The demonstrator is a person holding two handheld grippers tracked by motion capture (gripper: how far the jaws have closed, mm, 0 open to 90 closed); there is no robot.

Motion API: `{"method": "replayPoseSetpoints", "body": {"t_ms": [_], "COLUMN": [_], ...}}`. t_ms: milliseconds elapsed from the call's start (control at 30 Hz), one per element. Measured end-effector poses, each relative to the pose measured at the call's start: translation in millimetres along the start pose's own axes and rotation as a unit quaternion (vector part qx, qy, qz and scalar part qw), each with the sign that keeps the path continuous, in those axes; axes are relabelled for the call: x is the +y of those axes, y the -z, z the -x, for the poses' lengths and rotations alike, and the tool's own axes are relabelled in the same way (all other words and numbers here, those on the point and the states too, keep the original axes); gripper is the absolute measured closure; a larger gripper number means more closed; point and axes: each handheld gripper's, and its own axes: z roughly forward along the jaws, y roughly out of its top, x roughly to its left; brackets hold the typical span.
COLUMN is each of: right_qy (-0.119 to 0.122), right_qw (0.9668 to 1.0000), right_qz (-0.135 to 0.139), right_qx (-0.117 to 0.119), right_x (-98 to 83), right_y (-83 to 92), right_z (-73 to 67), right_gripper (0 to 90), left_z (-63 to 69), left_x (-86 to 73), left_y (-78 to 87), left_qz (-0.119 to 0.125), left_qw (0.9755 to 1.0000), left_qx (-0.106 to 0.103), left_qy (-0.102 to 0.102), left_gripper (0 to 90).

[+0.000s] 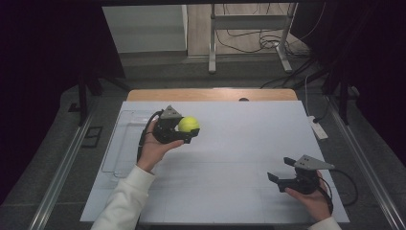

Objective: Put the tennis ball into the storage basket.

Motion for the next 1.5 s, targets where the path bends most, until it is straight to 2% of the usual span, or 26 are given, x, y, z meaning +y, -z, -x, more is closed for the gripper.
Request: {"method": "replayPoseSetpoints", "body": {"t_ms": [433, 533, 933, 1500], "right_qy": [0.001, 0.001, 0.001, 0.002], "right_qw": [1.0000, 1.0000, 1.0000, 1.0000], "right_qz": [-0.002, -0.002, -0.003, -0.003], "right_qx": [0.000, -0.001, 0.000, -0.001], "right_x": [-0.3, -0.4, -0.5, -0.8], "right_y": [-0.2, -0.3, -0.4, -0.3], "right_z": [0.0, 0.1, 0.2, 0.6], "right_gripper": [10.5, 10.5, 10.5, 10.5], "left_z": [-10.9, -15.8, -27.9, -49.4], "left_x": [1.1, 0.4, -0.6, -4.8], "left_y": [10.3, 12.6, 20.4, 33.6], "left_qz": [0.016, 0.018, 0.028, 0.042], "left_qw": [0.9997, 0.9995, 0.9985, 0.9955], "left_qx": [0.011, 0.022, 0.036, 0.062], "left_qy": [0.012, 0.015, 0.030, 0.057], "left_gripper": [26.9, 26.9, 26.9, 26.9]}}
